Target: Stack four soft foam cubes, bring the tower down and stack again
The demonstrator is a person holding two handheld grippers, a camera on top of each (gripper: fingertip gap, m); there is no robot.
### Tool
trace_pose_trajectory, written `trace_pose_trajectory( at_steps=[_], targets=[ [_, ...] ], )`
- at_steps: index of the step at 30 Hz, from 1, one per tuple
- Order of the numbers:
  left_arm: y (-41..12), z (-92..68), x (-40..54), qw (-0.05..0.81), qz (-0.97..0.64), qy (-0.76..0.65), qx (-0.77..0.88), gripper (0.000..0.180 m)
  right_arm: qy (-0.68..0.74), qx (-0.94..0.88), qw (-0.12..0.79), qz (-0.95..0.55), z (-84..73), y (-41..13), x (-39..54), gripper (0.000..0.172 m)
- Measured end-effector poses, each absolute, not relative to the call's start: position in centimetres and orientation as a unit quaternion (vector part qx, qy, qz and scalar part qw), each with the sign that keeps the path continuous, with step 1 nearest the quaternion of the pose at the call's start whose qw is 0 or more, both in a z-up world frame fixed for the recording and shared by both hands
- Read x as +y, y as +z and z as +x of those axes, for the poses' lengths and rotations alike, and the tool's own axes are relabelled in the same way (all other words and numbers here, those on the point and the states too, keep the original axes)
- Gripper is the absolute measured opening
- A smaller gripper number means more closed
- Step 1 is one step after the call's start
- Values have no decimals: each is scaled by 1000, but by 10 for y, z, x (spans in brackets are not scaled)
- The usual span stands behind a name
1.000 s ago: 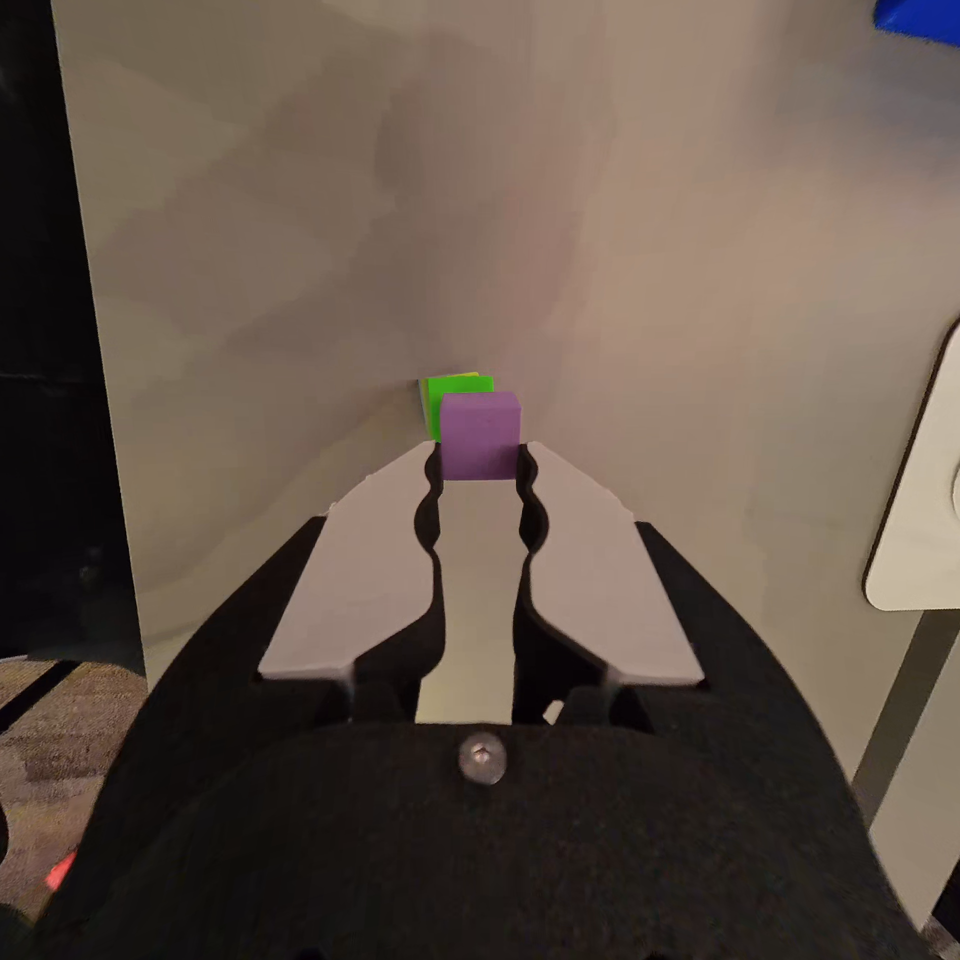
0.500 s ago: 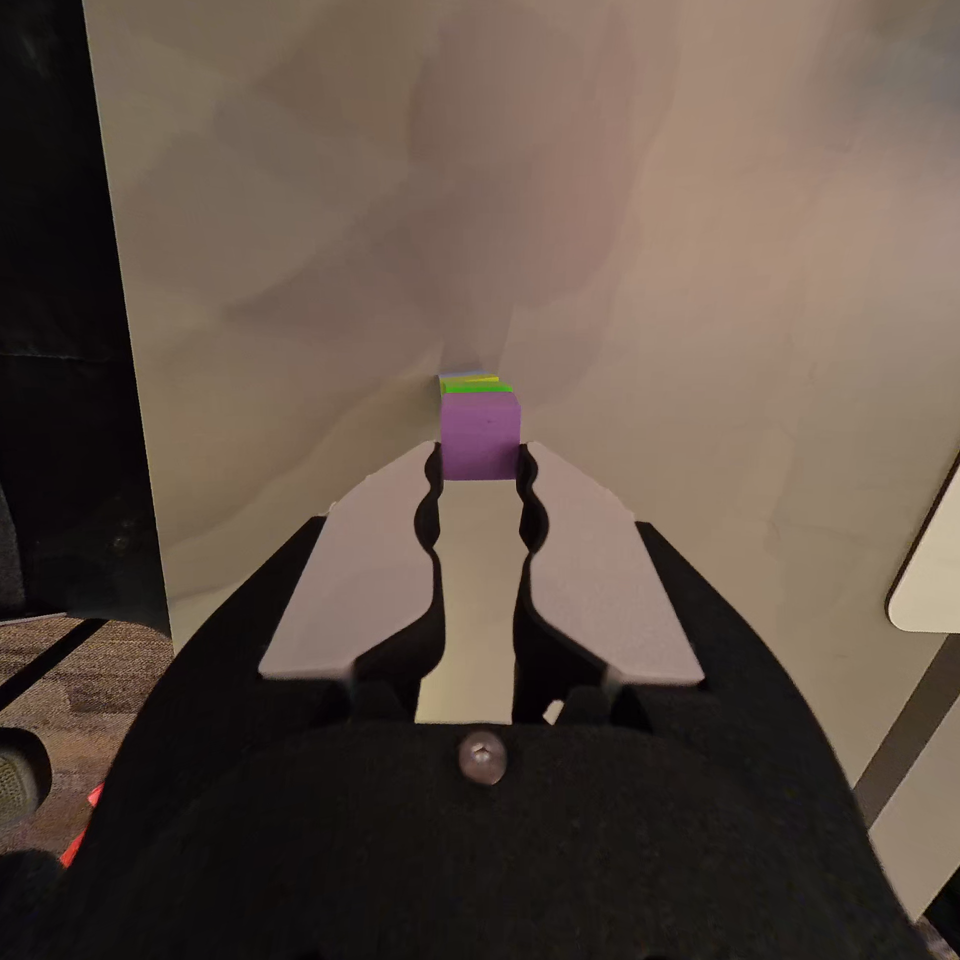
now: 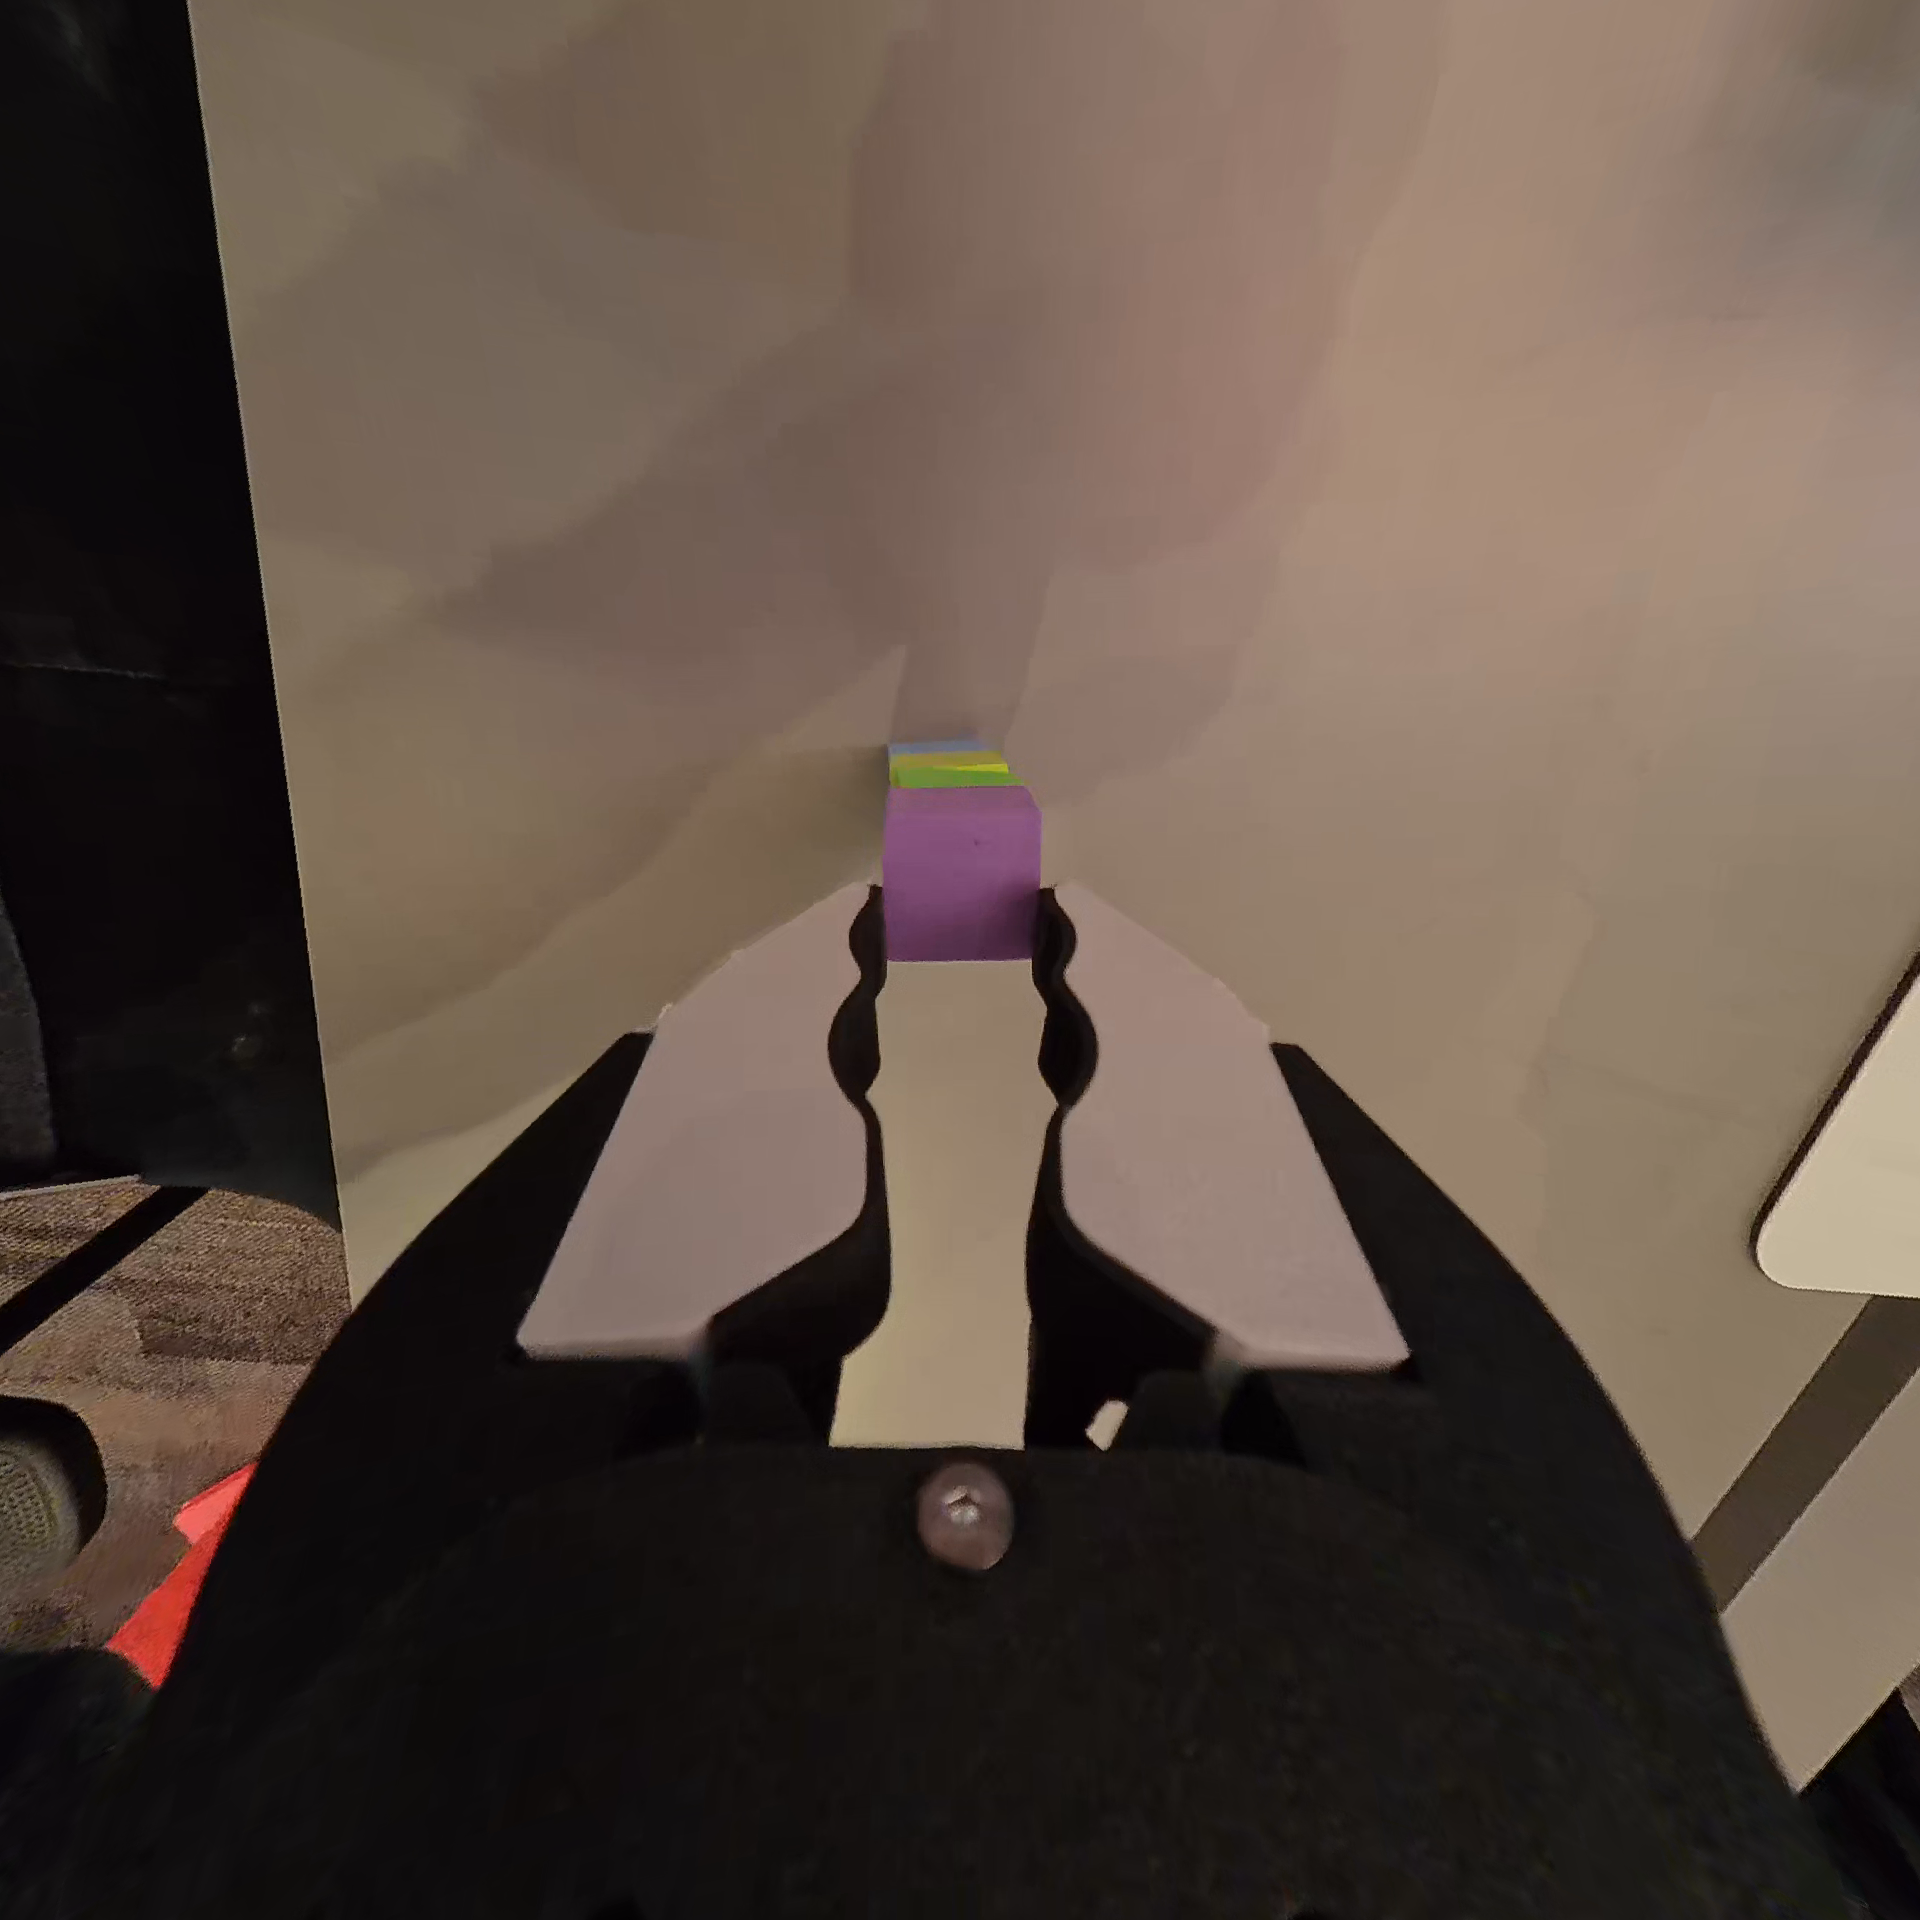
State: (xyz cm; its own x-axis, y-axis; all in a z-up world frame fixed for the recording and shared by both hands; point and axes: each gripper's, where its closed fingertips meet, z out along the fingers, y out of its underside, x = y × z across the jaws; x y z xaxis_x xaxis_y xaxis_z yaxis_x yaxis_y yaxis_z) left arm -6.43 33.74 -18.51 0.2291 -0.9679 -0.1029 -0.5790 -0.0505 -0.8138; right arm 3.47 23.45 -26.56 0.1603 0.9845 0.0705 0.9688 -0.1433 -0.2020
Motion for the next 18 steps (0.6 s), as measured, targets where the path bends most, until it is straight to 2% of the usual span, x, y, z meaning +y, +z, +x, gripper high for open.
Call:
trace_pose_trajectory(
  at_steps=[1,7,11,18],
  targets=[
    [-185,-64,337,390,-680,-250,568,3,39,-648,101,-754,34,-266,235,27],
    [-185,-65,337,389,-680,-251,568,3,38,-644,93,-758,34,-266,234,27],
    [-186,-64,335,386,-680,-249,572,3,34,-640,83,-763,35,-270,233,47],
    [-185,-64,334,387,-680,-250,571,3,41,-614,165,-771,36,-236,241,53]
  ],
)
